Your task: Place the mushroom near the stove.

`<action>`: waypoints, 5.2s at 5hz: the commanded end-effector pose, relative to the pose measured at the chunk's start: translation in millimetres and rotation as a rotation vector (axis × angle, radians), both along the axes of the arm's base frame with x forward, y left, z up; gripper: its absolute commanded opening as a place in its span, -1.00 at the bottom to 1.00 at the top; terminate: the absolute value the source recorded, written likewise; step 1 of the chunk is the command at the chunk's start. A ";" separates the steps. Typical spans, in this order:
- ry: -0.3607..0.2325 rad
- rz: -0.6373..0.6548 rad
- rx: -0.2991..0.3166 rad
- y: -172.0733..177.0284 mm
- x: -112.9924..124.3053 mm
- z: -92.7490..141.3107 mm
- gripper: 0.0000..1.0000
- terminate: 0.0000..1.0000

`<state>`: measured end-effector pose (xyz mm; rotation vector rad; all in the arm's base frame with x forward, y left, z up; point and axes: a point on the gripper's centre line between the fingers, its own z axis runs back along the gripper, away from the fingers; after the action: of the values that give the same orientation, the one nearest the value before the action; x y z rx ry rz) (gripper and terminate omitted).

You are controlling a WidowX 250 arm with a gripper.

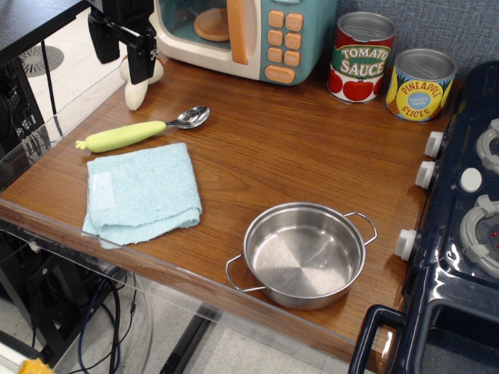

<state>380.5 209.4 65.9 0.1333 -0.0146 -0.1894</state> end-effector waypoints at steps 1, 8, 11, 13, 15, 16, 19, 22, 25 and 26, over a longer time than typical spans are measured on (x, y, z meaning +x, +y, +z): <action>-0.065 0.145 -0.035 21.3 4.4 12.0 1.00 -1.00; -0.078 0.096 0.009 12.3 14.6 -15.2 -1.00 -1.00; -0.168 0.070 0.167 18.0 -14.3 39.3 -1.00 -1.00; -0.255 -0.108 0.161 -42.1 -41.8 73.4 -1.00 -1.00; -0.277 -0.319 0.128 -140.3 -39.1 66.1 -1.00 -1.00; -0.282 -0.403 0.084 -184.9 -30.4 55.3 -1.00 -1.00; -0.260 -0.546 0.112 -262.6 13.2 2.6 -1.00 -1.00; -0.191 -0.557 0.121 -268.2 26.4 -14.6 1.00 -1.00; -0.213 -0.549 0.082 -248.8 24.0 13.8 1.00 -1.00; -0.245 -0.550 0.062 -241.3 20.6 33.3 1.00 -1.00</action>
<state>406.1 -40.7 72.0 0.1942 -0.2224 -0.7293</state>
